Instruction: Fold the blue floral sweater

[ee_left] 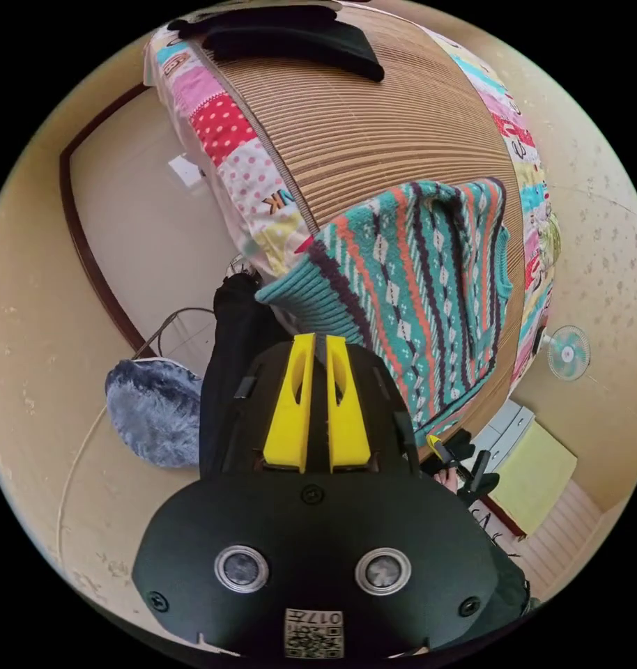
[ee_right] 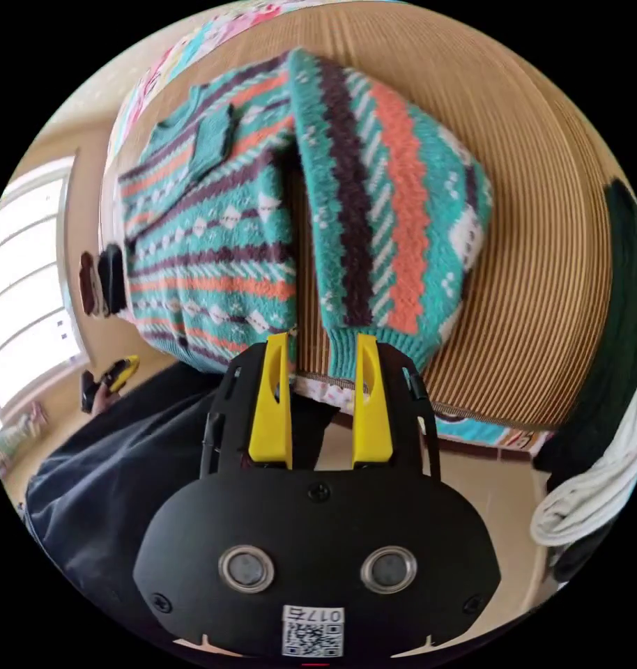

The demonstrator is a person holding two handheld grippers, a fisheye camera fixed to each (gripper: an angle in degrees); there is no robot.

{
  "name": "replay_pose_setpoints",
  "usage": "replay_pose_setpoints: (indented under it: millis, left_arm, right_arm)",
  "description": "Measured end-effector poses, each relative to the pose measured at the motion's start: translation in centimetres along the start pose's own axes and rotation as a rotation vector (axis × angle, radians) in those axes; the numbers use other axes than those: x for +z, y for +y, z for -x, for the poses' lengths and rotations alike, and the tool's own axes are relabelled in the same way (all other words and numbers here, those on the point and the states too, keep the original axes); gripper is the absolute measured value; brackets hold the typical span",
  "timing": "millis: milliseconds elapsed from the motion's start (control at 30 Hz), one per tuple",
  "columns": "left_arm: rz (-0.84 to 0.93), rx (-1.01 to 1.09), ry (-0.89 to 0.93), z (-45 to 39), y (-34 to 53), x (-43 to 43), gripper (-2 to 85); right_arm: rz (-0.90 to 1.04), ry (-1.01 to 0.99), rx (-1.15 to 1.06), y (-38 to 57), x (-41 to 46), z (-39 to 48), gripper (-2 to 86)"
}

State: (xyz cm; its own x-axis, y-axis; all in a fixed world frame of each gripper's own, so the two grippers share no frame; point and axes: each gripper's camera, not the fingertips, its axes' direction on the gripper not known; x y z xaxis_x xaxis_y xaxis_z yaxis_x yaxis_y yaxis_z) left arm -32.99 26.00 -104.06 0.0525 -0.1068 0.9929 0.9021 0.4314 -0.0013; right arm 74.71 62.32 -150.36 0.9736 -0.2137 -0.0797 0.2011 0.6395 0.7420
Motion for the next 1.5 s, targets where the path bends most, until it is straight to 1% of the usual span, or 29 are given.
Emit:
replay_pose_setpoints:
  millis: [33, 67, 100, 133, 167, 200, 267, 300, 367, 433, 467, 533, 567, 600, 633, 700, 767, 833, 900, 1033, 1067, 1133, 1200, 1267, 1333, 1367, 1400, 1433, 1500]
  left_arm:
    - [-0.010, -0.009, 0.009, 0.3, 0.3, -0.2, 3.7]
    - [-0.030, -0.020, 0.037, 0.9, 1.0, -0.5, 3.5]
    - [-0.047, -0.039, 0.053, 1.4, 1.8, -0.6, 3.2]
    - [-0.055, -0.054, 0.056, 1.7, 2.2, -0.6, 3.1]
    - [-0.065, -0.086, 0.062, 2.4, 2.9, -0.4, 2.5]
    - [-0.065, -0.109, 0.070, 3.0, 3.3, -0.2, 1.8]
    - [-0.058, -0.133, 0.061, 3.7, 3.6, 0.0, 0.6]
    - [-0.067, -0.137, 0.054, 4.0, 3.6, -0.3, 0.1]
    - [-0.083, -0.140, 0.058, 4.6, 3.5, -0.8, -0.2]
    - [-0.083, -0.138, 0.078, 5.2, 3.1, -1.1, -0.4]
    - [-0.082, -0.133, 0.080, 5.6, 2.7, -1.3, -0.5]
    - [-0.076, -0.132, 0.060, 6.3, 2.0, -1.5, -0.5]
    - [-0.072, -0.131, 0.049, 6.7, 1.5, -1.8, -0.5]
    - [-0.067, -0.132, 0.048, 7.1, 0.8, -2.0, -0.5]
    - [-0.066, -0.132, 0.050, 7.3, 0.4, -2.2, -0.5]
    - [-0.062, -0.126, 0.063, 7.7, -1.3, -3.1, -0.5]
    - [-0.058, -0.112, 0.058, 7.8, -2.7, -4.0, -0.5]
    - [-0.049, -0.084, 0.055, 7.6, -4.2, -4.9, -0.5]
    - [-0.027, -0.023, 0.036, 7.0, -6.4, -6.1, -0.4]
    - [0.008, 0.087, -0.014, 6.0, -9.4, -7.8, 0.1]
    - [0.021, 0.127, -0.024, 5.8, -10.4, -8.4, 0.5]
    - [0.040, 0.195, -0.024, 5.6, -12.2, -9.5, 1.8]
    - [0.087, 0.302, 0.011, 5.5, -15.1, -10.9, 4.9]
    - [0.139, 0.378, 0.031, 5.5, -17.5, -11.8, 7.3]
    - [0.203, 0.466, 0.026, 5.2, -19.7, -12.3, 8.4]
    - [0.267, 0.543, 0.004, 4.7, -21.2, -12.3, 8.5]
    - [0.374, 0.630, -0.031, 4.1, -22.6, -11.6, 8.7]
    - [0.435, 0.670, -0.055, 3.8, -23.3, -11.1, 8.8]
    - [0.611, 0.792, -0.166, 2.9, -25.3, -9.6, 10.0]
  right_arm:
    - [0.108, 0.116, -0.112, -0.5, 2.1, 1.8, 14.2]
    - [0.163, 0.174, -0.160, -0.6, 3.4, 2.6, 13.7]
    - [0.253, 0.301, -0.243, -0.4, 5.7, 3.9, 12.8]
    - [0.276, 0.474, -0.297, 0.0, 7.2, 5.1, 10.3]
    - [0.281, 0.561, -0.313, 0.2, 7.8, 5.5, 9.0]
    - [0.321, 0.614, -0.357, 0.5, 8.8, 6.1, 8.1]
    - [0.343, 0.607, -0.349, 0.9, 8.7, 6.0, 5.9]
    - [0.306, 0.579, -0.311, 1.4, 7.5, 5.4, 4.7]
    - [0.216, 0.415, -0.260, 3.0, 4.2, 3.5, 4.0]
    - [0.066, 0.117, -0.205, 6.1, -1.8, -0.5, 3.4]
    - [0.023, 0.023, -0.195, 6.9, -3.7, -1.7, 3.3]
    - [-0.230, -0.375, -0.197, 10.8, -12.0, -6.1, 3.0]
    - [-0.317, -0.459, -0.206, 11.9, -14.1, -7.0, 3.0]
    - [-0.486, -0.591, -0.236, 14.0, -18.2, -8.4, 2.9]
    - [-0.616, -0.671, -0.282, 15.4, -21.5, -9.0, 2.8]
    - [-0.716, -0.698, -0.399, 16.1, -25.5, -7.6, 2.7]
    - [-0.724, -0.677, -0.545, 15.1, -27.6, -4.0, 2.8]
    - [-0.659, -0.696, -0.701, 11.2, -27.8, 2.6, 3.0]
    - [-0.615, -0.688, -0.753, 7.2, -26.1, 8.5, 3.3]
    - [-0.519, -0.621, -0.681, -2.7, -19.2, 22.2, 5.4]
    - [-0.490, -0.630, -0.659, -4.0, -18.0, 23.5, 5.9]
    - [-0.381, -0.726, -0.633, -7.0, -13.9, 26.9, 6.8]
    - [-0.389, -0.808, -0.607, -7.2, -11.4, 27.0, 6.5]
    - [-0.390, -0.817, -0.507, -6.7, -8.6, 25.3, 6.6]
    - [-0.347, -0.800, -0.364, -5.2, -4.1, 21.4, 6.4]
    - [-0.334, -0.793, -0.325, -4.6, -3.0, 20.3, 6.3]
    - [-0.306, -0.778, -0.239, -3.2, -0.8, 17.8, 5.9]
    - [-0.281, -0.766, -0.150, -1.5, 1.2, 15.5, 5.6]
    - [-0.257, -0.753, -0.020, 1.8, 3.4, 12.2, 4.9]
